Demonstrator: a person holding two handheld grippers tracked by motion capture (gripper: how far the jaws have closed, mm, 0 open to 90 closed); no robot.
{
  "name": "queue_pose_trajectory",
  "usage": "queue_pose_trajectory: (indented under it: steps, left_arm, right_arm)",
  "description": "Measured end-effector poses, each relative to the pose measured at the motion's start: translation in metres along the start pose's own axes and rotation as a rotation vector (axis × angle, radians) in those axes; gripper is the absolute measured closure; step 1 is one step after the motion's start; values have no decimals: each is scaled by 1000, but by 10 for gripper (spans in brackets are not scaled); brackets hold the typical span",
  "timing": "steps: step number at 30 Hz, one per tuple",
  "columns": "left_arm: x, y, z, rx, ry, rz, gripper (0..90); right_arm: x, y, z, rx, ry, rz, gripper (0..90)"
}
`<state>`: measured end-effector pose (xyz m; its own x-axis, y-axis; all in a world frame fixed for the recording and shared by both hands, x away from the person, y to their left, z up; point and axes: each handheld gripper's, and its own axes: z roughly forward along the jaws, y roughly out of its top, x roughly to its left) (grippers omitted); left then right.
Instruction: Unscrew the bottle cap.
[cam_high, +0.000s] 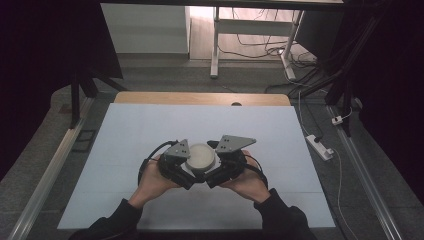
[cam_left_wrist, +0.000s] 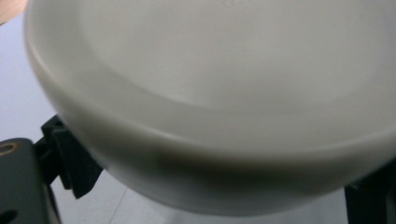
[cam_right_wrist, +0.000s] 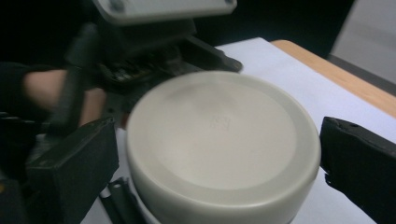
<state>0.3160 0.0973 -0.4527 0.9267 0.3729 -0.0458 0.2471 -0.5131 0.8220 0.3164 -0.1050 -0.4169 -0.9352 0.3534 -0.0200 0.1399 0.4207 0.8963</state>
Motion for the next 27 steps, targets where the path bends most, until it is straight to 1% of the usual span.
queue_pose_trajectory:
  steps: [1, 2, 3, 6, 7, 10, 11, 12, 14, 15, 16, 18, 20, 21, 24, 25, 27]
  left_arm:
    - [0, 0, 0, 5, 6, 2, 76]
    - [0, 1, 0, 12, 11, 9, 76]
    - [-1, 1, 0, 17, 13, 14, 76]
    - [-2, 2, 1, 24, 22, 10, 76]
    - [-2, 2, 1, 24, 23, 12, 76]
    - [-2, 2, 1, 31, 14, 19, 76]
    - [-2, 2, 1, 35, 6, 26, 76]
    - [-1, 1, 2, 33, -12, 34, 76]
    - [0, 0, 2, 28, -46, 41, 76]
    - [1, 0, 2, 27, -69, 52, 76]
    - [1, 0, 1, 26, -79, 59, 76]
    - [0, 0, 1, 25, -105, 76, 76]
    - [0, 0, 0, 26, -135, 97, 76]
    - [0, 0, 0, 24, -148, 100, 76]
    - [-2, 0, 0, 23, -192, 126, 76]
    - [-3, 0, 1, 26, -201, 133, 76]
    - [-4, 0, 2, 35, -206, 150, 76]
  right_arm:
    - [1, -1, 2, 3, -18, -1, 5]
    - [1, -2, 3, 3, -25, 5, 11]
    - [0, -2, 4, 1, -24, 15, 28]
    - [-1, -5, 5, -9, -12, 31, 65]
    - [0, -5, 5, -11, -9, 28, 66]
    - [0, -5, 5, -8, -8, 14, 67]
    - [0, -5, 5, -6, -1, 9, 68]
    - [-1, -6, 4, -3, 9, 1, 69]
    - [-3, -6, 3, 0, 43, -3, 69]
    - [-4, -7, 3, -4, 66, -3, 69]
    - [-5, -8, 2, -9, 90, -2, 70]
    - [-8, -9, 0, -14, 126, -2, 70]
    - [-10, -10, -1, -24, 176, -9, 70]
    - [-11, -10, -2, -28, 199, -12, 70]
    - [-13, -11, -4, -29, 258, -31, 70]
    - [-13, -11, -5, -27, 273, -40, 70]
    - [-13, -11, -6, -19, 293, -60, 70]
